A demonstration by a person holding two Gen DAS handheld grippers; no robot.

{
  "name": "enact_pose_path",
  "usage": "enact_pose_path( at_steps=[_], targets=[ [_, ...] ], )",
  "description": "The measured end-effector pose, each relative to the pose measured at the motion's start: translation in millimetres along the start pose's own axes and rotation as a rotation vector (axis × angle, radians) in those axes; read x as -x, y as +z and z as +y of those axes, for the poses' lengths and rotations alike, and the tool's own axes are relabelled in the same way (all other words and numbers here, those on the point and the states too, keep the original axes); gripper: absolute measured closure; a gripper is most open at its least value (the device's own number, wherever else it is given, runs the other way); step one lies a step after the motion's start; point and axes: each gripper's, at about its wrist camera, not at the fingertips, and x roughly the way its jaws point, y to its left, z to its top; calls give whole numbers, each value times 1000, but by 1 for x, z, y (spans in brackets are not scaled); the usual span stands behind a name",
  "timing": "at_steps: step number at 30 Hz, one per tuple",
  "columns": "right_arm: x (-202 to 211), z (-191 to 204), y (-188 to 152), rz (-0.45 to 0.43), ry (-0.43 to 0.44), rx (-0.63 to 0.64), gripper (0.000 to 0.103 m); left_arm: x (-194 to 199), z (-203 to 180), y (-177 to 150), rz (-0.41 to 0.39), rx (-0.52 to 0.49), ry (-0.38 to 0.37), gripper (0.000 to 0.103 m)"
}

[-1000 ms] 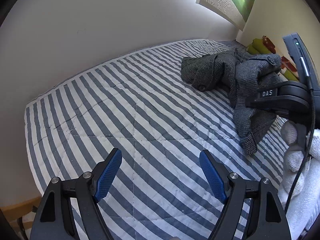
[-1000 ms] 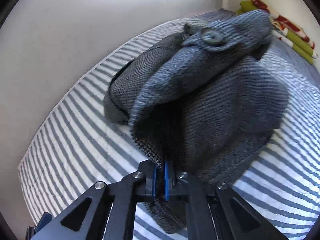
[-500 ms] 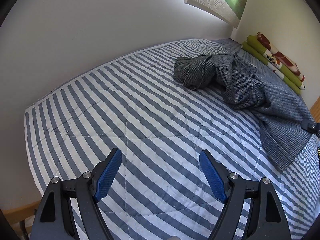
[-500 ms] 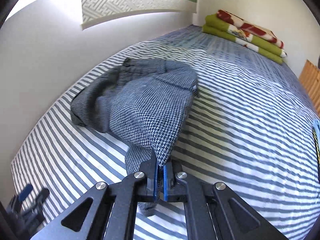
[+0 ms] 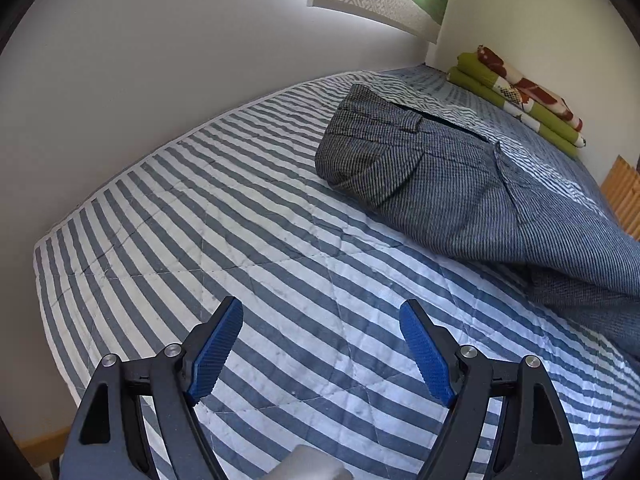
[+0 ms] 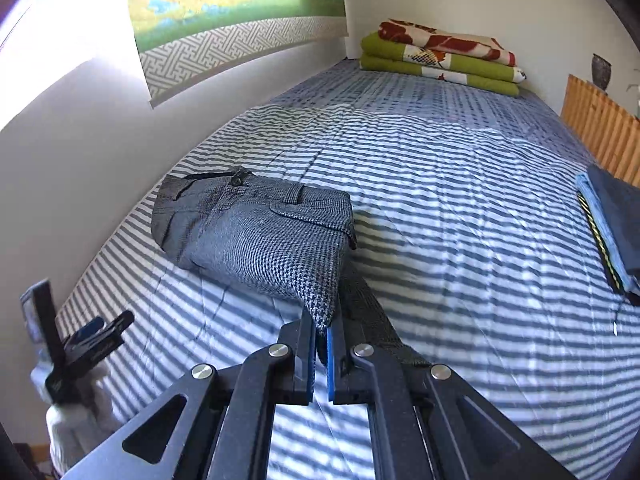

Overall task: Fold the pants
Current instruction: 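Lift and drag the trousers across the bed with the right tool, then grasp the trousers with the left tool while the right tool keeps holding them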

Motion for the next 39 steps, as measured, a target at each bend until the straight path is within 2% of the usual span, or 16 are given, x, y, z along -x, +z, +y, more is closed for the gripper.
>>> enact_pose_path(
  at_steps=[4,11,13,14,16,17,18,19,21,25,27,30,35,38,39],
  targets=[
    [35,-31,-39,16,-41,-32,100,5,-17,-8,9,-51,-42,20],
    [103,-121,-124,46,-134,-212,100,12,-46,-26,80,-87,-154,20],
    [109,-136,-146,88,-170,-204,99,16,-58,-25,88,-87,-204,20],
    [107,-142,-156,137,-165,-175,99,19,-67,-24,91,-105,-229,20],
    [101,-150,-171,225,-134,-147,94,22,-86,-21,106,-171,-256,20],
    [102,-154,-174,236,-139,-143,91,22,-96,-18,113,-205,-265,20],
    [104,-158,-176,226,-155,-137,81,23,-105,-16,119,-229,-270,20],
    [107,-161,-173,201,-161,-135,64,23,-111,-14,122,-241,-267,20],
    [111,-173,-166,127,-166,-159,49,18,-120,-4,130,-246,-263,20],
    [86,-202,-128,87,-102,-222,49,-5,-120,16,166,-191,-222,20],
    [65,-208,-108,84,-88,-226,49,-20,-119,24,208,-166,-238,20],
    [23,-209,-84,117,-49,-215,49,-38,-114,28,253,-153,-259,20],
    [-52,-208,-61,224,-1,-204,49,-53,-116,33,271,-164,-272,20],
    [-83,-212,-57,271,77,-272,49,-60,-122,38,285,-152,-308,31],
    [-88,-212,-56,277,110,-289,49,-62,-124,39,296,-153,-323,43]
  ],
)
